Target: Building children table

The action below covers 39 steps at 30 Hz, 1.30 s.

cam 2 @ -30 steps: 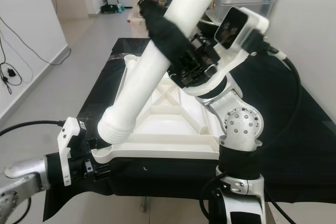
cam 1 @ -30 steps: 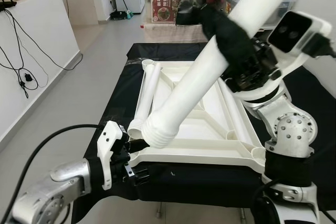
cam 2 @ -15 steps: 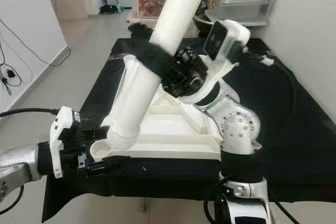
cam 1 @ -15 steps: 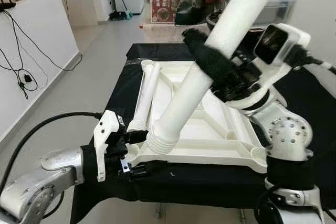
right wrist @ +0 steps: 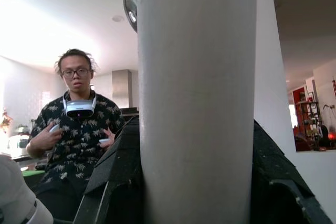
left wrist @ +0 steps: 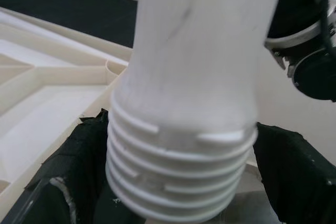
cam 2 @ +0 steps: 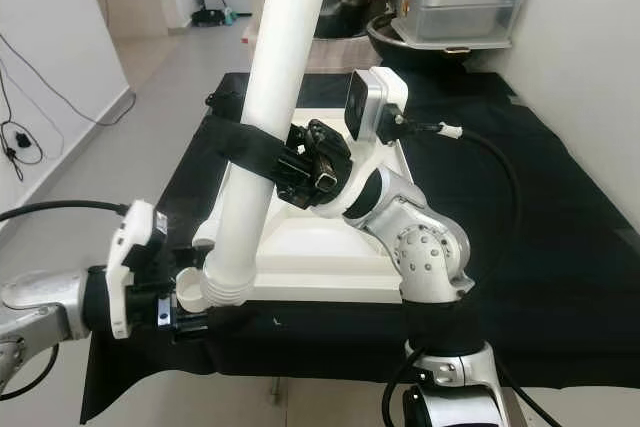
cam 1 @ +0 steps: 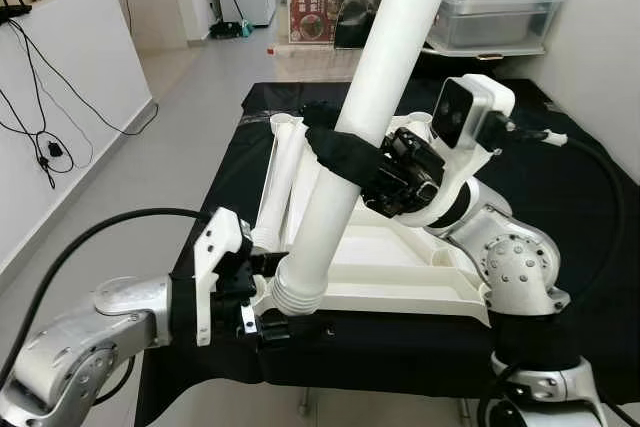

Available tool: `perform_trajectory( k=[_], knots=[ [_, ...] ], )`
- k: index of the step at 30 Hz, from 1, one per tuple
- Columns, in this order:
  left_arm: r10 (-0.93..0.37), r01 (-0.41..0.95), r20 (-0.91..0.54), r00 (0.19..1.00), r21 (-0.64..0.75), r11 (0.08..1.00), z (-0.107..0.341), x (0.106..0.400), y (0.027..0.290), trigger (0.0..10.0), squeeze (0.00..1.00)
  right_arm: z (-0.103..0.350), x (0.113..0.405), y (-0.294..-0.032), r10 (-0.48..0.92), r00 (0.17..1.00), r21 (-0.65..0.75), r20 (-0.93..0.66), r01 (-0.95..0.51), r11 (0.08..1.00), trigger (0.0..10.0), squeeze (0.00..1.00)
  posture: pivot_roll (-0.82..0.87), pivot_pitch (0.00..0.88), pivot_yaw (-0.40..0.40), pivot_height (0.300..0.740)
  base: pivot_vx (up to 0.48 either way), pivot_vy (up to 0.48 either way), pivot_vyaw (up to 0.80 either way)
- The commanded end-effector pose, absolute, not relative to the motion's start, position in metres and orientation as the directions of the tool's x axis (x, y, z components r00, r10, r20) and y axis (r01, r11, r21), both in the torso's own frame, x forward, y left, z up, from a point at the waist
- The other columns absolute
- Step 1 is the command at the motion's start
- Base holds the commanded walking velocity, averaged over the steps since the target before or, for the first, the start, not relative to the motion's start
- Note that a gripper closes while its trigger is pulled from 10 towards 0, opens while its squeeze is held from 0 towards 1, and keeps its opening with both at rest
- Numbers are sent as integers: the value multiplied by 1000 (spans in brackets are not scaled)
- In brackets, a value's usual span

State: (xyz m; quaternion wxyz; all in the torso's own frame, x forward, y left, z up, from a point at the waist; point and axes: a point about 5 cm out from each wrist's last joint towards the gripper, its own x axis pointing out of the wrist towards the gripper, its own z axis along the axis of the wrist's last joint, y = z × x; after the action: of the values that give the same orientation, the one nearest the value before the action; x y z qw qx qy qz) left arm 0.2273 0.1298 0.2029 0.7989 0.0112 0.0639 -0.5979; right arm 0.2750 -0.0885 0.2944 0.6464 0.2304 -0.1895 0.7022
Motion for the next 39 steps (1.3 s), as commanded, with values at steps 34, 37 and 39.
perform_trajectory(
  k=[34,37,39],
  knots=[
    [-993,998,-105,53,22,51,218,222,111,0,0,290,241,-59,721,-308,51,621,-902,-429,0,0,35,0,36,740,0,0,0],
    [-994,998,-87,62,28,59,220,223,111,0,0,289,242,-61,725,-299,58,620,-905,-422,0,0,34,0,35,740,0,0,0],
    [-994,998,-85,63,30,61,220,223,111,0,0,288,242,-61,726,-298,58,620,-905,-421,0,0,34,0,35,740,0,0,0]
  ],
)
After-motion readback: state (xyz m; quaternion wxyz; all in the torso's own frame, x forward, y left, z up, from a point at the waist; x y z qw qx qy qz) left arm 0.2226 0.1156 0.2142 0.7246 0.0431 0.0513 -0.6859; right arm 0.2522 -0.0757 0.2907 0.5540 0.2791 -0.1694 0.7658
